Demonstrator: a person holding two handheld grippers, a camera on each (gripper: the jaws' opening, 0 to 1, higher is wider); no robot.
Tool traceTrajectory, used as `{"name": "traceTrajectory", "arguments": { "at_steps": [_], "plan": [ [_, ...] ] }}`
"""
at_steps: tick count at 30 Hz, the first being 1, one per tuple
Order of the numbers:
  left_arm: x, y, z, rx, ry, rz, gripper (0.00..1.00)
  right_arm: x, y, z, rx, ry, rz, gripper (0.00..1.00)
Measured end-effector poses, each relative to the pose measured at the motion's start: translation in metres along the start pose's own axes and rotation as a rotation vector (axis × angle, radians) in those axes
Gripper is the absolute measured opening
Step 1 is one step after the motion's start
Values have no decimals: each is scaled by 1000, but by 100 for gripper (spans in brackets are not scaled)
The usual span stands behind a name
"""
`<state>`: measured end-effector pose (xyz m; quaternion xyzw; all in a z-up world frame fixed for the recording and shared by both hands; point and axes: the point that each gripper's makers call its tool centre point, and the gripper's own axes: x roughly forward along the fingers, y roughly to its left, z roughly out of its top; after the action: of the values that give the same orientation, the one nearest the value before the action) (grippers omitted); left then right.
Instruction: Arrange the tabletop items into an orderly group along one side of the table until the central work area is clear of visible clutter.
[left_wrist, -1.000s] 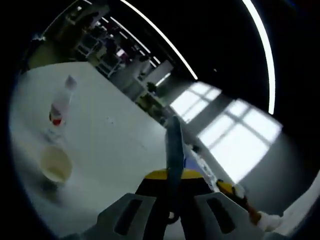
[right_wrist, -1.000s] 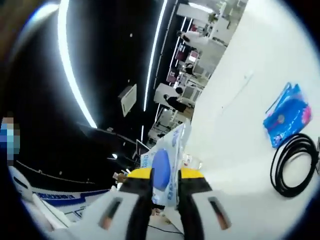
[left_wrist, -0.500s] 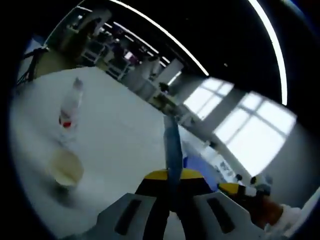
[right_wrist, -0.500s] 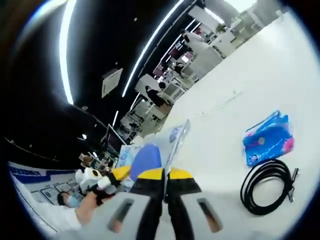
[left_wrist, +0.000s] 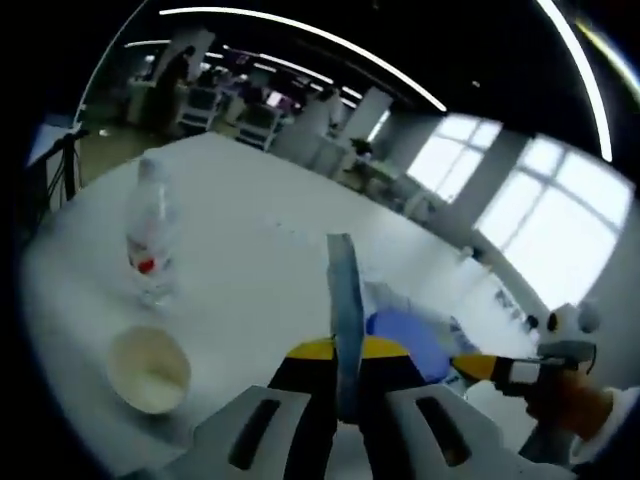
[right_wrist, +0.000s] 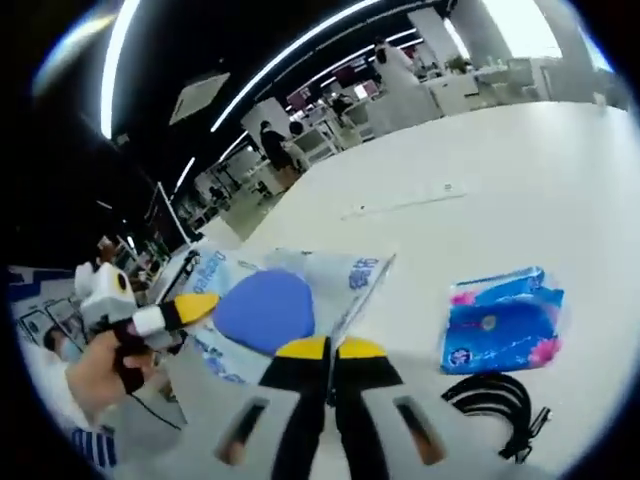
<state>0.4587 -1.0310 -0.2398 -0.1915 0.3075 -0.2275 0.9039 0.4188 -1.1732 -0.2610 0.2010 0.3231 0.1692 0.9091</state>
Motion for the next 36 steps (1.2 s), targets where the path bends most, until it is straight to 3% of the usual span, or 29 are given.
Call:
{"name": "traceTrajectory", "arguments": {
  "at_steps": [4, 7, 12, 15, 19, 24, 28, 33, 36],
  "plan": [
    [22, 11, -5, -44, 47, 36, 0, 17, -14, -2, -44, 41, -41, 0],
    [42, 14, -8, -93, 82, 27, 1, 25, -27, -3, -88, 70, -81, 0],
    [62, 21, -15, -44, 118, 82, 1, 40, -44, -9, -187, 143, -122, 0],
    [69, 24, -21, 11, 143, 100, 1, 46, -50, -10, -248, 171, -140, 0],
    [78, 33, -29, 24, 166, 117, 1, 55, -55, -16, -267, 203, -144, 0],
    [83, 43, -37, 1, 199, 137, 2, 63, -59, -27, -417, 269, -161, 0],
    [85, 48, -43, -5, 222, 144, 2, 67, -61, -32, -388, 279, -159, 0],
    [89, 49, -46, -24, 230, 148, 2, 68, -63, -33, -458, 292, -177, 0],
    [92, 51, -46, -20, 229, 155, 2, 69, -66, -34, -448, 297, -178, 0]
  ]
}}
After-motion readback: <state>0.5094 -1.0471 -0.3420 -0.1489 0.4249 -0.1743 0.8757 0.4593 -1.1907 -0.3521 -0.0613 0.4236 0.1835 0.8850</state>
